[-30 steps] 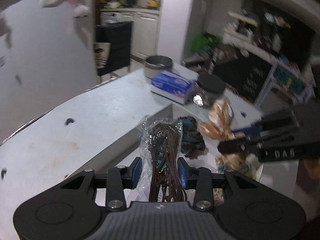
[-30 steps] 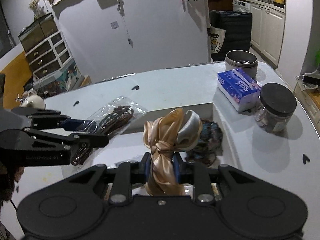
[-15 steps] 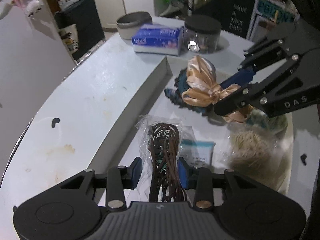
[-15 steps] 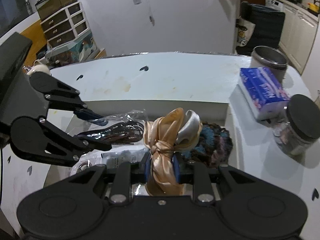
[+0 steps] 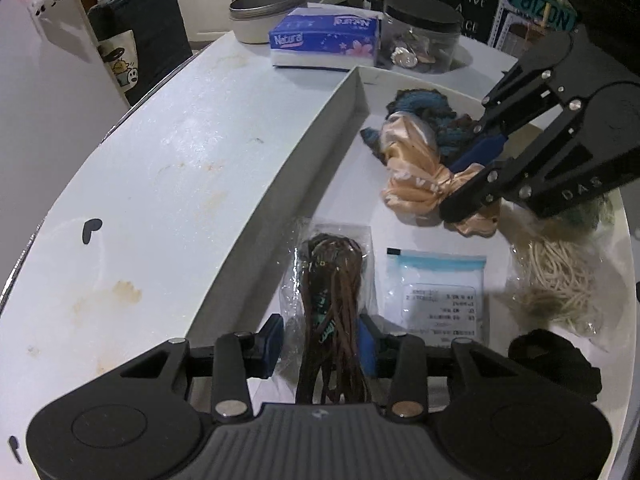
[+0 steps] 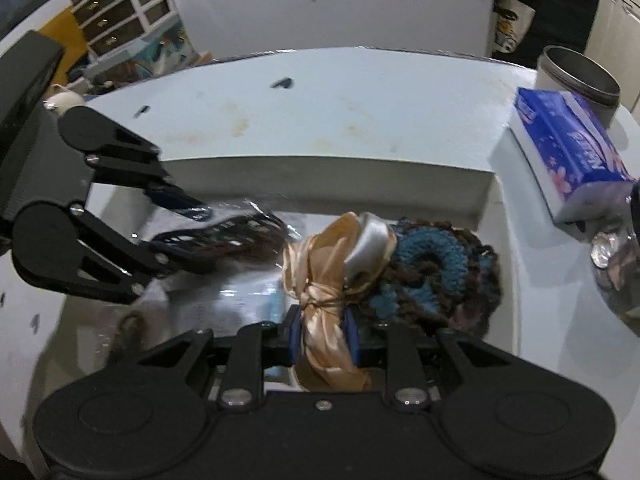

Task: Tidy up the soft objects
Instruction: 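Carry the bow with the right tool while the left tool carries the cord bag to the tray, then lower the bow and cord bag into the tray and open both tools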

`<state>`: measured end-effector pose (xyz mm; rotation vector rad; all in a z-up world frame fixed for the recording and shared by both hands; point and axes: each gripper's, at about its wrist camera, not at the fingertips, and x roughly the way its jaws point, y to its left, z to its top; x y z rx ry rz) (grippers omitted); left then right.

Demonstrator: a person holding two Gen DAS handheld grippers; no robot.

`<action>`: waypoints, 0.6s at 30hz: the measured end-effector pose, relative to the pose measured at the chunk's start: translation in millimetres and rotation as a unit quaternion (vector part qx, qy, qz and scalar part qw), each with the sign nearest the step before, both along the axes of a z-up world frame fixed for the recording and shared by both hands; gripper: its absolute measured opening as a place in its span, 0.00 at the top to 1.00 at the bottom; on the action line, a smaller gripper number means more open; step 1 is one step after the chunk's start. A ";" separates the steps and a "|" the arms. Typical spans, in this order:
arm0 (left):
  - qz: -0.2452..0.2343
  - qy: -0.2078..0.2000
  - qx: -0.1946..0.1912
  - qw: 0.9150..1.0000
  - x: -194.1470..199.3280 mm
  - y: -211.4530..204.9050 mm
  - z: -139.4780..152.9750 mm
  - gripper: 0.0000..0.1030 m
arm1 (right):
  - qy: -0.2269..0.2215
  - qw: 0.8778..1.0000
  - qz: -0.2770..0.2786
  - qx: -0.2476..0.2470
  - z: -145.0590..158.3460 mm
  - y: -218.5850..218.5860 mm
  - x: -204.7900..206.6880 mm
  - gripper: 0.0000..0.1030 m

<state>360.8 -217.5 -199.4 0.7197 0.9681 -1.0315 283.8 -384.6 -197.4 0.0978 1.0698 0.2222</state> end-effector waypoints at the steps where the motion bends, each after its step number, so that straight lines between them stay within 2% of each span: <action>1: 0.001 0.002 -0.006 1.000 1.7 1.1 -0.4 0.59 | 0.001 1.000 -0.002 -0.003 -1.6 -2.1 0.3 0.77; 6: 0.000 0.005 -0.021 1.000 1.0 1.7 -2.7 0.57 | 0.003 1.000 0.011 -0.024 -6.9 0.1 1.1 0.77; 9: -0.003 0.001 -0.024 1.000 -1.8 2.9 -1.2 0.51 | 0.008 0.999 0.020 -0.034 -10.1 11.9 1.8 0.77; 13: -0.002 -0.015 -0.019 1.000 -2.4 9.9 4.3 0.37 | 0.010 0.999 0.026 -0.016 -11.8 27.5 2.9 0.77; 18: -0.005 -0.038 0.005 0.999 0.7 17.2 9.4 0.37 | 0.020 0.999 0.047 0.010 -11.4 44.0 -3.4 0.78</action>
